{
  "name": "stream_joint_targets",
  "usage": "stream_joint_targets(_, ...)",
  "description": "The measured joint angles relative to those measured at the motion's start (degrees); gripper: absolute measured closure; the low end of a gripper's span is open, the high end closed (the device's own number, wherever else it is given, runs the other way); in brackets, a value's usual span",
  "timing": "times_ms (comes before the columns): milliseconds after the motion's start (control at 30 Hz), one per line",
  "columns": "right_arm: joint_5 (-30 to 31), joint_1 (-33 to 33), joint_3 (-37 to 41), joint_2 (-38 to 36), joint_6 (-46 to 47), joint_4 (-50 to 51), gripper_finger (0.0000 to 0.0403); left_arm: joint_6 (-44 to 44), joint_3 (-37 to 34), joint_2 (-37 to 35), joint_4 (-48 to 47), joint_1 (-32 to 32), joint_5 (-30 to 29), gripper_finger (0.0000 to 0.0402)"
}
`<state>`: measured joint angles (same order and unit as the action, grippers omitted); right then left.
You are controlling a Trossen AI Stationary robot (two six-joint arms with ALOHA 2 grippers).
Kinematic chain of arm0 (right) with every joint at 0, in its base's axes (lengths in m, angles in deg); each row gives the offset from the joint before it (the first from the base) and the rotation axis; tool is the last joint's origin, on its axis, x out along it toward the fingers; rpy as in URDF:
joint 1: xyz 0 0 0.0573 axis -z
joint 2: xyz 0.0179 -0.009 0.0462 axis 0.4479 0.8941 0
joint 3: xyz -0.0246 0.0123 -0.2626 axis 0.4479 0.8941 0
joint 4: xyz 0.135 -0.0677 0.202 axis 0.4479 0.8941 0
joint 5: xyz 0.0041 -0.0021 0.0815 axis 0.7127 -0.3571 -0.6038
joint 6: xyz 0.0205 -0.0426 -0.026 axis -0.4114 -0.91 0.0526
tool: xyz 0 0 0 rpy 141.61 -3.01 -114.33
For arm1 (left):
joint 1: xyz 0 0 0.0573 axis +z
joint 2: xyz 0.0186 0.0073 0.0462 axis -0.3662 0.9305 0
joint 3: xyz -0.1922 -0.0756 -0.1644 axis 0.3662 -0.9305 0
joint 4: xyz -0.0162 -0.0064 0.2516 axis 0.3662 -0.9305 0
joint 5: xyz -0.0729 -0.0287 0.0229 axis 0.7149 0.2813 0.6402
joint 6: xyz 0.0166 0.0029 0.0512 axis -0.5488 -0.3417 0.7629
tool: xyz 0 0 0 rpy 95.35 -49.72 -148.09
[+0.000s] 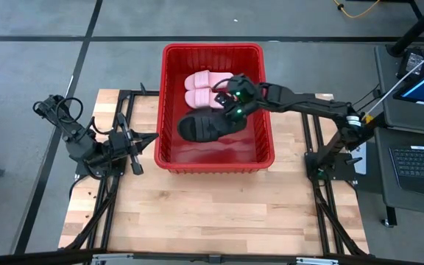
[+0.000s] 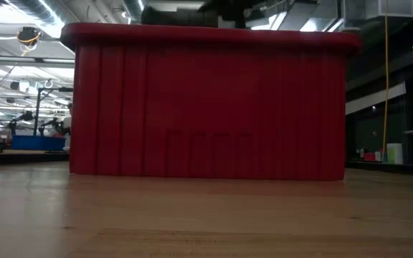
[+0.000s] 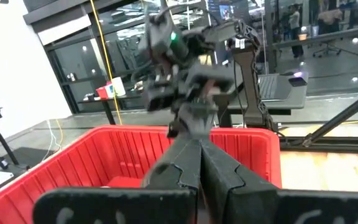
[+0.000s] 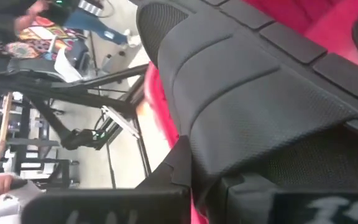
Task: Pick and place slides into bin
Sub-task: Put the black slide into the bin
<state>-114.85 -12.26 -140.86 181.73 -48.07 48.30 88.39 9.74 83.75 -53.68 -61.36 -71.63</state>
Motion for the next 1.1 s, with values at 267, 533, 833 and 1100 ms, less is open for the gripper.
stream_joint_targets(267, -1.0, 0.1, 0.0, 3.9, 7.2, 0.1, 0.0386, -0.6, 0.0, 0.0, 0.0, 0.0, 0.1, 0.0400)
stream_joint_targets(533, 4.6, 0.2, 4.6, 5.0, 4.1, -3.7, 0.0386, -0.4, 0.0, 0.0, -0.9, 0.0, 0.1, 0.0400)
stream_joint_targets(833, 3.4, 0.1, 14.6, 4.7, 11.5, -17.6, 0.0386, -0.6, 0.0, 0.0, -0.9, 0.0, 0.1, 0.0400)
stream_joint_targets(1100, 1.0, -0.7, 15.3, 4.6, 12.9, -14.5, 0.0386, -0.6, 0.0, 0.0, -0.9, 0.0, 0.1, 0.0400)
